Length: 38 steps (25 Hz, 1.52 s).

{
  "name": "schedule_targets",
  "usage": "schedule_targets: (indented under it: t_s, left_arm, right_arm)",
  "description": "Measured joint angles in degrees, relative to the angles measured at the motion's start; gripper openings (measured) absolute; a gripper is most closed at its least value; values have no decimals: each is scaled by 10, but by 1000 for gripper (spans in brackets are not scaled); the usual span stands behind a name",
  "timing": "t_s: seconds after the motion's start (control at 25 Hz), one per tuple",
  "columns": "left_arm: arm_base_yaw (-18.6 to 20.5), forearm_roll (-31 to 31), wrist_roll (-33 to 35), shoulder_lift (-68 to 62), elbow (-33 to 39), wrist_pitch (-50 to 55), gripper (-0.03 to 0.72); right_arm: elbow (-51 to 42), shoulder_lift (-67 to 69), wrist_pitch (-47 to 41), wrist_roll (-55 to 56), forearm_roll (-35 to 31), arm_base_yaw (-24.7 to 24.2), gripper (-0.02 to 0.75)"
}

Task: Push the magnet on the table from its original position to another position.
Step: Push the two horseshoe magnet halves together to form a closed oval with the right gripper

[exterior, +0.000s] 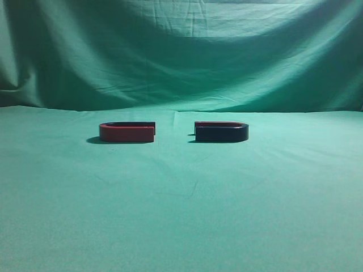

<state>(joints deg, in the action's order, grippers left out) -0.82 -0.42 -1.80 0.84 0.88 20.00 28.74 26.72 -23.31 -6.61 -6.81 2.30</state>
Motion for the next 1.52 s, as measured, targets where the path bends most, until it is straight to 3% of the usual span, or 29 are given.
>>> schedule_targets:
  t_s: [0.16,0.36,0.52,0.84,1.0,1.52]
  left_arm:
    - [0,0,0,0,0,0,372]
    - [0,0,0,0,0,0,372]
    - [0,0,0,0,0,0,372]
    - [0,0,0,0,0,0,372]
    - [0,0,0,0,0,0,372]
    - [0,0,0,0,0,0,372]
  right_arm:
    - [71,117,-89,-10,-27,0,0]
    - [122,214,-133,-62,-115,0,0]
    - [174,295,-191,-97,-144,5,0]
    - [262,475,-224,-78,-145,121,0]
    - [328,583,-234,-32,-114,154,0]
    - [555,859,-302,39,-54,161,0]
